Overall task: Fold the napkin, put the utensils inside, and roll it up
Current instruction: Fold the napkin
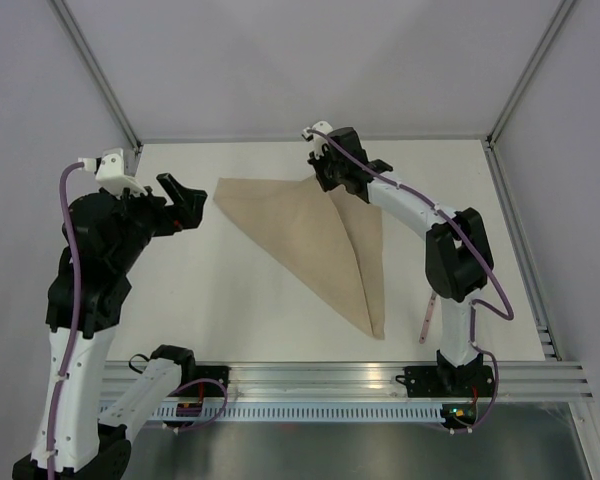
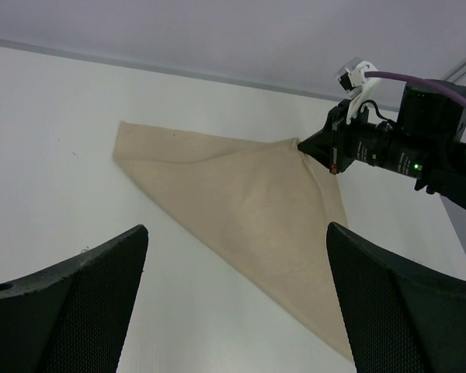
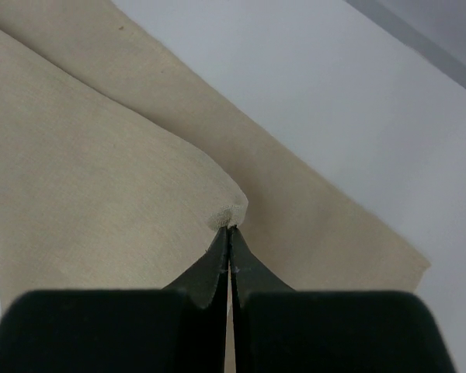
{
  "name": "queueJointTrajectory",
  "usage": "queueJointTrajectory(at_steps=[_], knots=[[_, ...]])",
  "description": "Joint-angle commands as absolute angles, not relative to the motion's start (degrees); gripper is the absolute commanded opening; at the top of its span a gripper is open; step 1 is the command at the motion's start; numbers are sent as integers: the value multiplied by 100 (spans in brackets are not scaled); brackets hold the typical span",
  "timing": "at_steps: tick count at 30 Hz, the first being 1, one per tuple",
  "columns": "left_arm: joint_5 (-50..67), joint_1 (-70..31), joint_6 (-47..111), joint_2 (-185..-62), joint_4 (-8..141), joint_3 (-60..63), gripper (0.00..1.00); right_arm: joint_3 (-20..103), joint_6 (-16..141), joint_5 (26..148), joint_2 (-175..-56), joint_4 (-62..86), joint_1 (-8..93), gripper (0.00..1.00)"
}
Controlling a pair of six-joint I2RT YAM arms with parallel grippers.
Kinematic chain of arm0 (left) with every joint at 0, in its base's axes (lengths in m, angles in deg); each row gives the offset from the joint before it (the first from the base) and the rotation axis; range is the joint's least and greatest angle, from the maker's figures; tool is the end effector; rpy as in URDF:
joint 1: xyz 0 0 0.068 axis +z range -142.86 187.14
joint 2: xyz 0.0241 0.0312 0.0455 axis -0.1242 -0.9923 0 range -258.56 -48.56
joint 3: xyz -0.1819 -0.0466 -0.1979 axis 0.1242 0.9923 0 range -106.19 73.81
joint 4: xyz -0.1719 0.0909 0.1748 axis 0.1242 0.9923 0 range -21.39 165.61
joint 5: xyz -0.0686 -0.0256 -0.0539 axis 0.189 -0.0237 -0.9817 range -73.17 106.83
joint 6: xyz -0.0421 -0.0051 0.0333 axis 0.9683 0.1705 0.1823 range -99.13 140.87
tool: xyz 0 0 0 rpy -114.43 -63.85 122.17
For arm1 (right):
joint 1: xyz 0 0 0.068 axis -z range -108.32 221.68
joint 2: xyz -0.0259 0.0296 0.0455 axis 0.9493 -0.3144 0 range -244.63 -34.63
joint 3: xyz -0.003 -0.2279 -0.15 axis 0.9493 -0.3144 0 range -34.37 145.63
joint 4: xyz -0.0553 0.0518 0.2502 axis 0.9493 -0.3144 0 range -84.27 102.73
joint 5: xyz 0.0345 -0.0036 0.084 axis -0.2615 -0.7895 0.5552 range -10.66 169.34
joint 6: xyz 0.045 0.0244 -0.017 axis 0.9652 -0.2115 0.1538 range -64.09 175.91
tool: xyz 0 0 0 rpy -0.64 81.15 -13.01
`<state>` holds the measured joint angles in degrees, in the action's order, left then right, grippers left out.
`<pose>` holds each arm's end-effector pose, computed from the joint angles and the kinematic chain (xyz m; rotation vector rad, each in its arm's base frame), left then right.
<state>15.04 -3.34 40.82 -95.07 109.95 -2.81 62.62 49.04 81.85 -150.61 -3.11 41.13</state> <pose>0.1253 -0.0242 0.4585 -0.1246 1.7807 -0.4113 0.4099 0.2436 0.2652 -0.7268 2.0679 0.2818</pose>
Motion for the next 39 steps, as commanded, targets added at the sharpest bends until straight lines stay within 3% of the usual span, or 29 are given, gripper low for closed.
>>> queueJointTrajectory(at_steps=[1, 39], knots=[[1357, -341, 4258, -9523, 10701, -222, 100, 6257, 4941, 8031, -14678, -107, 4249, 0], [1182, -341, 4311, -9761, 10429, 33, 100, 5466, 5152, 8163, -14344, 288, 5181, 1]])
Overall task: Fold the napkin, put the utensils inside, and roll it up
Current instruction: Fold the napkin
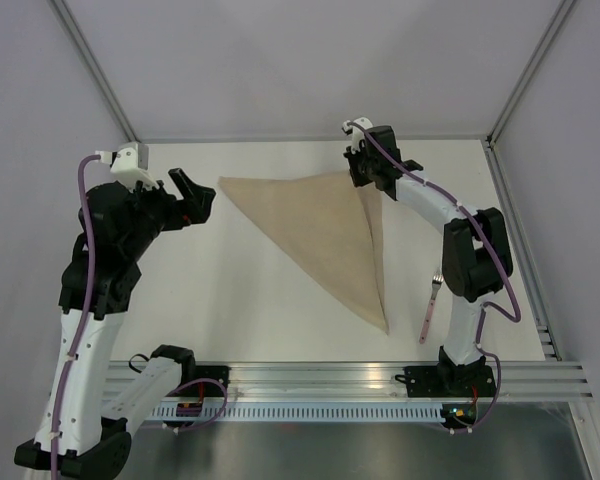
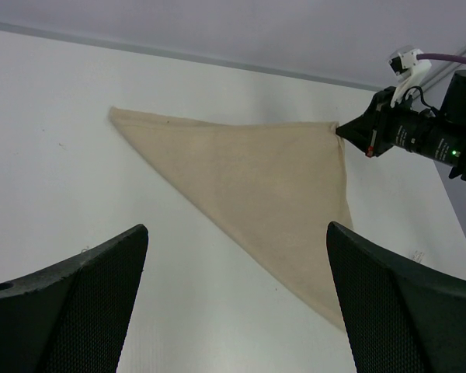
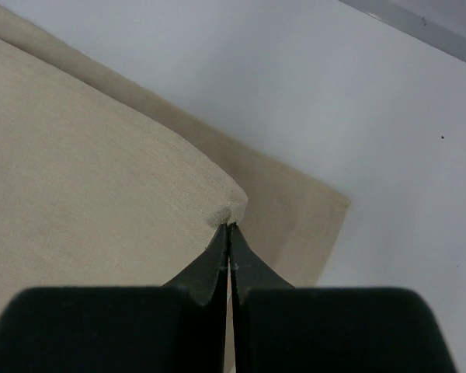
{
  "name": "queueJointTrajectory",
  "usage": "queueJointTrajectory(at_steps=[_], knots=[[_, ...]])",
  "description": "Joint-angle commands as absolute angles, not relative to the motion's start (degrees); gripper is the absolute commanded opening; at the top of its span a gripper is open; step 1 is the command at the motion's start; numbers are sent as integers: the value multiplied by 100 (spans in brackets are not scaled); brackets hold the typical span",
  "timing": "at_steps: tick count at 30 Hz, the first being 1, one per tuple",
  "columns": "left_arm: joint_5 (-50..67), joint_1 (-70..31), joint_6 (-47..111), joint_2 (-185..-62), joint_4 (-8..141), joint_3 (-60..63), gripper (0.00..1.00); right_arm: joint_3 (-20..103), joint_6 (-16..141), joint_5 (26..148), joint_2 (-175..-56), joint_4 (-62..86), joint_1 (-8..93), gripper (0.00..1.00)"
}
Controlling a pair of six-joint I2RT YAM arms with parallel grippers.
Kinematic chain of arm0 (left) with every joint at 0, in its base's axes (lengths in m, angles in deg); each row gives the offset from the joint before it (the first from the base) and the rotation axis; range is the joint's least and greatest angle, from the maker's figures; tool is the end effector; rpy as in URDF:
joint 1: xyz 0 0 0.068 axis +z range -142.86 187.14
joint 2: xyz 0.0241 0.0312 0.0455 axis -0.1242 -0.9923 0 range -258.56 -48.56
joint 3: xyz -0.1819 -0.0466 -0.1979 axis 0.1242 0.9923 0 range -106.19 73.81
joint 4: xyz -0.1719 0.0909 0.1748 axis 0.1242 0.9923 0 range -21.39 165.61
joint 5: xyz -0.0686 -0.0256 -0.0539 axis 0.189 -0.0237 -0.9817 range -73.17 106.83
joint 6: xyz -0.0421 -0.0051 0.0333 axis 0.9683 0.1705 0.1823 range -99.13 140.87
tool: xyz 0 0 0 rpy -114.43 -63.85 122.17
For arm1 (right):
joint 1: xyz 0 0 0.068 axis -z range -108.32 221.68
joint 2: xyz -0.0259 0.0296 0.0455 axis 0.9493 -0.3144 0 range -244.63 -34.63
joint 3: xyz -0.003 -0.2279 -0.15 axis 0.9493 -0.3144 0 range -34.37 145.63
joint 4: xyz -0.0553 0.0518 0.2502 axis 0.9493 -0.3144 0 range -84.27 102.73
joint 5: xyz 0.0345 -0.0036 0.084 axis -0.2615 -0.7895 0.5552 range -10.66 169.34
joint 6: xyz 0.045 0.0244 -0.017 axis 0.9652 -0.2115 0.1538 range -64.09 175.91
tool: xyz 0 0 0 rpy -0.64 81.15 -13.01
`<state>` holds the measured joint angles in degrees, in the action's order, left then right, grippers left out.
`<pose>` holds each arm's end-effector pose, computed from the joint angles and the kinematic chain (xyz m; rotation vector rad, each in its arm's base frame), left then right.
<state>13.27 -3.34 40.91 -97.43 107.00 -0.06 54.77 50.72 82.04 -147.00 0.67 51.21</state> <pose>0.1467 -0.0293 0.4449 -0.1075 1.8222 -0.4339 0.4292 0.1619 0.2528 -0.5129 2.1322 0.2019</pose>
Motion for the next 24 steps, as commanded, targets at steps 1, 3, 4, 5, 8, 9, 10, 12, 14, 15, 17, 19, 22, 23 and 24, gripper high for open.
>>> queueJointTrajectory(at_steps=[1, 3, 4, 5, 8, 9, 10, 12, 14, 15, 17, 19, 22, 23, 24], knots=[[1173, -350, 4302, -9761, 10438, 42, 100, 5457, 5160, 8163, -14343, 288, 5207, 0], [1182, -341, 4302, -9770, 10411, 51, 100, 5431, 5152, 8145, -14326, 271, 5216, 0], [1190, -341, 4302, -9761, 10403, 68, 100, 5422, 5152, 8154, -14326, 262, 5217, 0], [1182, -350, 4302, -9778, 10403, 77, 100, 5413, 5160, 8154, -14308, 262, 5225, 1], [1182, -341, 4302, -9787, 10376, 104, 100, 5404, 5169, 8163, -14282, 253, 5243, 0], [1173, -341, 4302, -9805, 10359, 121, 100, 5404, 5169, 8163, -14265, 262, 5252, 0], [1173, -350, 4302, -9813, 10359, 130, 100, 5404, 5169, 8163, -14264, 253, 5252, 0], [1155, -350, 4311, -9813, 10332, 156, 100, 5404, 5169, 8163, -14247, 236, 5260, 0], [1155, -350, 4320, -9822, 10297, 183, 100, 5396, 5178, 8171, -14238, 236, 5278, 0], [1155, -350, 4320, -9822, 10297, 191, 100, 5396, 5178, 8154, -14229, 227, 5278, 0], [1146, -350, 4320, -9831, 10271, 209, 100, 5387, 5178, 8154, -14229, 236, 5296, 0], [1138, -341, 4329, -9849, 10253, 227, 100, 5378, 5187, 8172, -14212, 236, 5339, 1], [1111, -341, 4337, -9875, 10218, 244, 100, 5369, 5205, 8198, -14203, 253, 5375, 0], [1103, -341, 4346, -9875, 10209, 244, 100, 5369, 5213, 8198, -14203, 253, 5392, 0], [1103, -350, 4346, -9884, 10201, 253, 100, 5369, 5213, 8198, -14194, 253, 5401, 0]])
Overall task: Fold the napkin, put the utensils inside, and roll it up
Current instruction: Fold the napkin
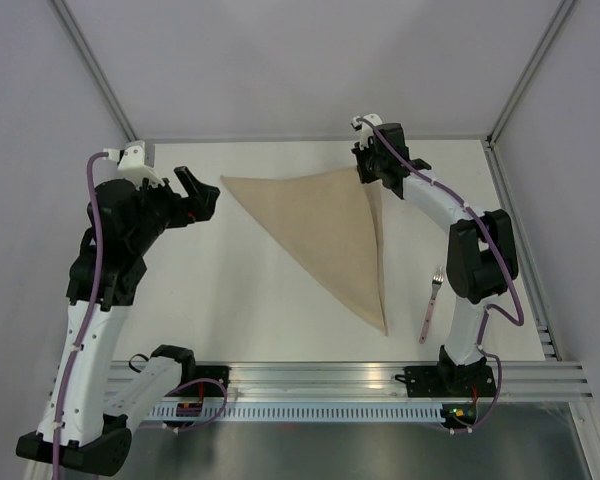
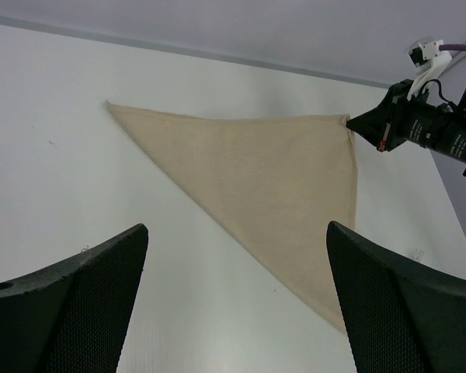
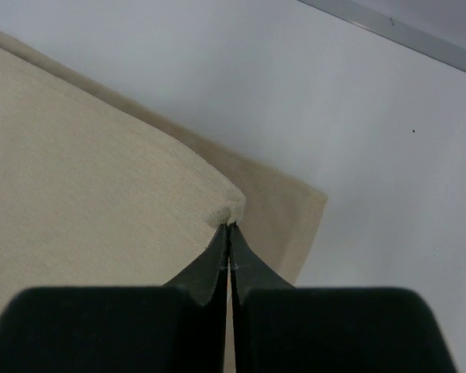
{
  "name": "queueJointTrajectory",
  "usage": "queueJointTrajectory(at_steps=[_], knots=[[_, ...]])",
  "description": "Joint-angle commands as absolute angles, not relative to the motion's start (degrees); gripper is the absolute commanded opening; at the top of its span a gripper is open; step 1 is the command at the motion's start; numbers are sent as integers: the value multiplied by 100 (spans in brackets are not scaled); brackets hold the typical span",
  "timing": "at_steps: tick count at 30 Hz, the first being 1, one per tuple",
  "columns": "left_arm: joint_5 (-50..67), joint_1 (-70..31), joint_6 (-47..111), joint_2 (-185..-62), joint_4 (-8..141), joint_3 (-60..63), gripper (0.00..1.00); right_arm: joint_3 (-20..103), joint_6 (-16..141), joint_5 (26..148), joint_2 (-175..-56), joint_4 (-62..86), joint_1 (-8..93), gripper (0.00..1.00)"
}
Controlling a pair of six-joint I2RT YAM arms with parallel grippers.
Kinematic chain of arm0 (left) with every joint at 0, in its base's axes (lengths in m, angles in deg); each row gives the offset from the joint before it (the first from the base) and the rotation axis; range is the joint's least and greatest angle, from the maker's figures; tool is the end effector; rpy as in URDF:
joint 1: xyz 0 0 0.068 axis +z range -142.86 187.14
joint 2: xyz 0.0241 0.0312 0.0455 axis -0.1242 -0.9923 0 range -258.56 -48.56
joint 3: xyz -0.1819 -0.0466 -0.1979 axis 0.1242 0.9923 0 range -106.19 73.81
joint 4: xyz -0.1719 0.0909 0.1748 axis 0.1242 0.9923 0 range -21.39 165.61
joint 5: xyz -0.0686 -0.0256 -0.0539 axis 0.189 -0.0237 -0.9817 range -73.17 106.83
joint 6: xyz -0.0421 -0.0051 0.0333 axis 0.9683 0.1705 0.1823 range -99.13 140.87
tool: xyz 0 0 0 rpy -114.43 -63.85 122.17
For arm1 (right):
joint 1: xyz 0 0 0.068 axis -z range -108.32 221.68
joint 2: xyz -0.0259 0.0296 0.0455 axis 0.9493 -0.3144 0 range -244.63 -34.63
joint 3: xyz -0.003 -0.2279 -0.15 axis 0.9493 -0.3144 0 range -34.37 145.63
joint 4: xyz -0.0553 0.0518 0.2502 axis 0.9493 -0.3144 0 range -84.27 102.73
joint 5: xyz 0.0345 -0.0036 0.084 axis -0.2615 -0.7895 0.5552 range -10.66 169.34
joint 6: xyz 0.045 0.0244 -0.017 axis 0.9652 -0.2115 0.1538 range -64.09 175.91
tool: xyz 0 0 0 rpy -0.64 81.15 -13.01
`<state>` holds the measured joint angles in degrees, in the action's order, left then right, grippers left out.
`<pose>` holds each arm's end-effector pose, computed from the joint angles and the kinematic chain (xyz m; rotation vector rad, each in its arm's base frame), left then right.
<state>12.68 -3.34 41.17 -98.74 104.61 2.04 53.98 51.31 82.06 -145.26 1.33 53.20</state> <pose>0.1595 -0.0321 0.4350 -0.1063 1.8413 -0.4437 0.4298 0.1453 0.2624 -0.4597 2.1146 0.1908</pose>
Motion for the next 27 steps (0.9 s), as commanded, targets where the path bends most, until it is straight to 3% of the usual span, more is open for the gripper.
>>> queueJointTrajectory(at_steps=[1, 27], knots=[[1094, -350, 4346, -9884, 10192, 253, 100, 5378, 5213, 8198, -14194, 271, 5410, 0], [1094, -350, 4372, -9919, 10113, 402, 100, 5325, 5231, 8189, -14572, 341, 5586, 1]])
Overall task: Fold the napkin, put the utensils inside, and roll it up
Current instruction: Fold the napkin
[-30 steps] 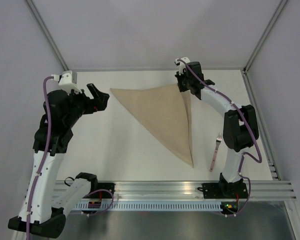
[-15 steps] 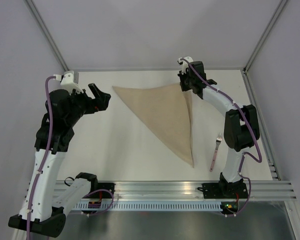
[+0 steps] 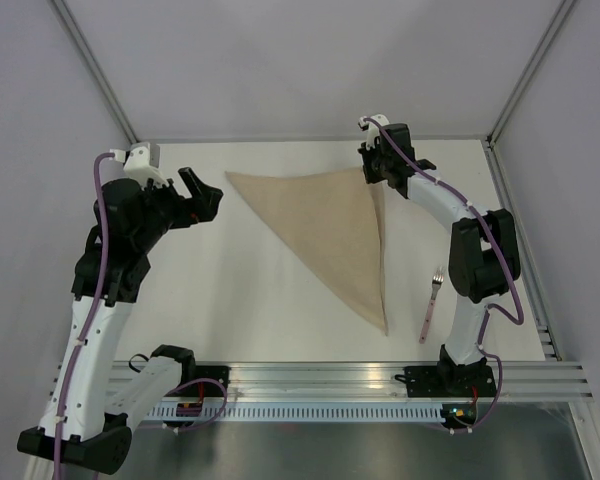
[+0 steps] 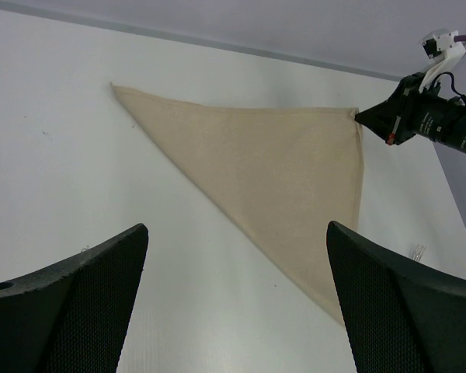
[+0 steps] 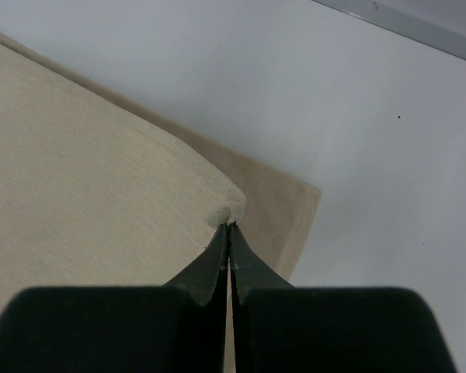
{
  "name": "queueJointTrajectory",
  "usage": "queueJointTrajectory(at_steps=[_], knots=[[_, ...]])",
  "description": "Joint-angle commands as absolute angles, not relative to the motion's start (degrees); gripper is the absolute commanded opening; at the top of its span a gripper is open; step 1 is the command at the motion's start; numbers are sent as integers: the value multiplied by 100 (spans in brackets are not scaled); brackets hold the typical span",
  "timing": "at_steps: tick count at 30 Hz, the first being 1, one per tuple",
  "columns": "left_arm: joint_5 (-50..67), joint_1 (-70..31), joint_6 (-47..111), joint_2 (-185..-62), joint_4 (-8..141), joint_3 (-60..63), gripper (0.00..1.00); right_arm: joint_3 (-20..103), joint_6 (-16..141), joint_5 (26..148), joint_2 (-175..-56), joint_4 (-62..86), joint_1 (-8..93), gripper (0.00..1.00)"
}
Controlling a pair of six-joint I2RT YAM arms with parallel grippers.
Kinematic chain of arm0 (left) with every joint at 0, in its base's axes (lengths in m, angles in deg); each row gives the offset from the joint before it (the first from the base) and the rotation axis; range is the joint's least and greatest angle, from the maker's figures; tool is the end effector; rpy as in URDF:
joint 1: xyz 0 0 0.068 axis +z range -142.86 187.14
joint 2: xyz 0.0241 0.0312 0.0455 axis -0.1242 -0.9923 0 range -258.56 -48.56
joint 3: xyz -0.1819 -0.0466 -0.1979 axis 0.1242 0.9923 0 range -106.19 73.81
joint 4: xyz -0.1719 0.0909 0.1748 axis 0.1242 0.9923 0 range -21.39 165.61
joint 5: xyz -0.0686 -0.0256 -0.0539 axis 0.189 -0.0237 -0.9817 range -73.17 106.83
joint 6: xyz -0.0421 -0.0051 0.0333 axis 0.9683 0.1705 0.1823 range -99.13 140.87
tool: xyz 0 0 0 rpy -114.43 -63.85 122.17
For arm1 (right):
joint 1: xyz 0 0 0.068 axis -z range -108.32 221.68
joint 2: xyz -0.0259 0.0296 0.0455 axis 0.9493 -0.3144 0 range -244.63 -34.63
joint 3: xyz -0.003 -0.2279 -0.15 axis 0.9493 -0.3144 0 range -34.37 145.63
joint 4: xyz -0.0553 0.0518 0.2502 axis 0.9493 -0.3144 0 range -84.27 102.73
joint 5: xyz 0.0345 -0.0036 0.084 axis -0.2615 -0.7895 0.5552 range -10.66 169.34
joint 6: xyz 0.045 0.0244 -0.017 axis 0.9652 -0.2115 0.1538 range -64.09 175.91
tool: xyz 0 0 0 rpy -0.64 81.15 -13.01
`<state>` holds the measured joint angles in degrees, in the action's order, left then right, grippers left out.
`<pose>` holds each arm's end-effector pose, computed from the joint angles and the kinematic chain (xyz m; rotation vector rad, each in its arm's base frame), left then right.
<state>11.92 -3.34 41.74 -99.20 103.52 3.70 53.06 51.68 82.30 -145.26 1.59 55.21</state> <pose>0.1657 -0.0337 0.4267 -0.1083 1.8611 -0.4600 0.4333 0.1299 0.2574 -0.4198 2.1337 0.1781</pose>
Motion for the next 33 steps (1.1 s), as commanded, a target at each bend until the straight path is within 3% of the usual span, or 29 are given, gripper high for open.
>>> queueJointTrajectory(at_steps=[1, 22, 24, 28, 29, 33], knots=[[1094, -350, 4364, -9919, 10113, 411, 100, 5334, 5231, 8180, -14607, 332, 5594, 1], [1111, -350, 4425, -9937, 9990, 692, 100, 5835, 5082, 7969, -15451, 200, 5797, 1], [1103, -350, 4434, -9945, 9955, 736, 100, 5905, 5064, 7839, -15574, 174, 5832, 6], [1085, -341, 4522, -9936, 9858, 920, 100, 6098, 5038, 7759, -15785, 78, 5902, 29], [1085, -341, 4539, -9928, 9840, 956, 100, 6133, 5046, 7732, -15863, 51, 5919, 39], [1006, -341, 4715, -9945, 9638, 1193, 100, 6502, 4994, 7583, -16048, -203, 6051, 57]])
